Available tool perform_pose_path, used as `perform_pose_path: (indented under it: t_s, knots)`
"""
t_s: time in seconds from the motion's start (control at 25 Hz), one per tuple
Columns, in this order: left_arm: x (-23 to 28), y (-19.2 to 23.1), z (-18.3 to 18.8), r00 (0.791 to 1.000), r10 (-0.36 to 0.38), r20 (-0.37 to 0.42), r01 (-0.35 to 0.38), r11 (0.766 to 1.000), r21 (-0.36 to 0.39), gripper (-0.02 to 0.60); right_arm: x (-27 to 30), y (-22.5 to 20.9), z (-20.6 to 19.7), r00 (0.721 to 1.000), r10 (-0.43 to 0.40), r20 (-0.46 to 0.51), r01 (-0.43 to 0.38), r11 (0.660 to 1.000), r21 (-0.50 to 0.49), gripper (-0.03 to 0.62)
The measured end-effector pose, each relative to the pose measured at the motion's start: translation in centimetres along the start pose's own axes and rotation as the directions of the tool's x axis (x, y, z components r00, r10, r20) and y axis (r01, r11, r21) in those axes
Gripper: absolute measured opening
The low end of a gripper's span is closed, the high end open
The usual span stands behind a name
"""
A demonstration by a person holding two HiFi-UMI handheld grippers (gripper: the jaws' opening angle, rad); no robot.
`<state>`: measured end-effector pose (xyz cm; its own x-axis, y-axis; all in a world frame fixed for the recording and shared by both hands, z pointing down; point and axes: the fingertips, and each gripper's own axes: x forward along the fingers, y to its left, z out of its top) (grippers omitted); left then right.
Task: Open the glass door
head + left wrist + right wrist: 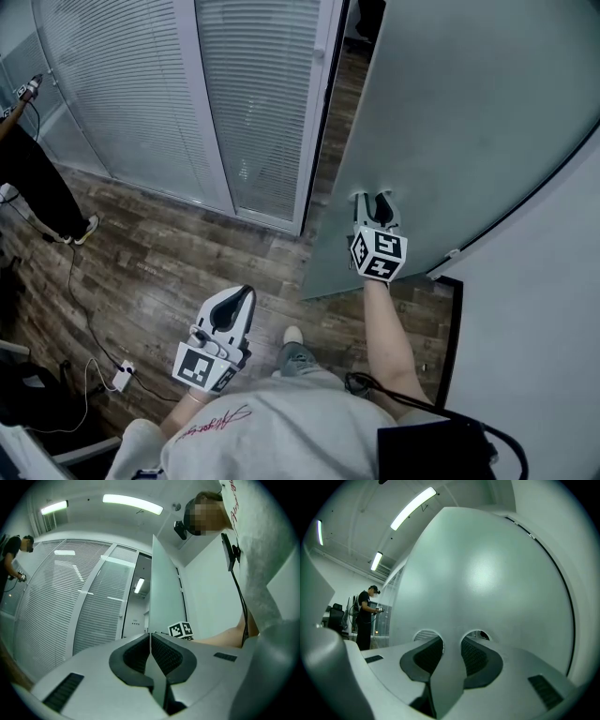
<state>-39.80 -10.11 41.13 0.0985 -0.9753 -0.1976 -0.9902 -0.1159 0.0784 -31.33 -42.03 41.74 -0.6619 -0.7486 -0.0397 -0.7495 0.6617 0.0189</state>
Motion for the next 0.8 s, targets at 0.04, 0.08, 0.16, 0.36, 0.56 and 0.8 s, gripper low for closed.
perform_pose_path:
  t_s: [0.04,0.08,0.16,0.36,0.56,0.8]
  knots:
    - [-0.3,-0.3,0.0,1.0,-0.006,0.0,0.006,1.0,-0.002,0.025,-0.5,0.0,0.0,1.0,0.002,-0.001,-0.002,1.0,-0.001,0.13]
    - [-0.7,-0.5,-0.1,1.0,-0.011,0.001,0.011,1.0,-0.003,0.023,-1.0,0.1,0.0,1.0,0.005,-0.003,-0.005,1.0,-0.001,0.13]
    - [-1.2,-1.1,-0.2,1.0,-0.02,0.001,0.02,1.0,-0.007,0.023,-2.0,0.1,0.0,1.0,0.009,-0.004,-0.009,1.0,0.0,0.13]
    - [-1.8,-2.6,-0.6,0.998,-0.061,-0.003,0.061,0.998,-0.005,0.025,-4.6,-0.1,0.1,1.0,0.019,-0.001,-0.019,1.0,0.003,0.13]
    - [-1.0,-3.6,0.1,0.996,-0.086,0.018,0.086,0.996,0.002,0.025,-6.5,-0.5,0.0,1.0,0.027,-0.005,-0.027,1.0,0.006,0.13]
    - [-0.3,-5.4,0.8,0.993,-0.112,0.032,0.111,0.994,0.026,0.023,-9.2,-0.7,0.1,0.999,0.049,0.004,-0.049,0.999,0.009,0.13]
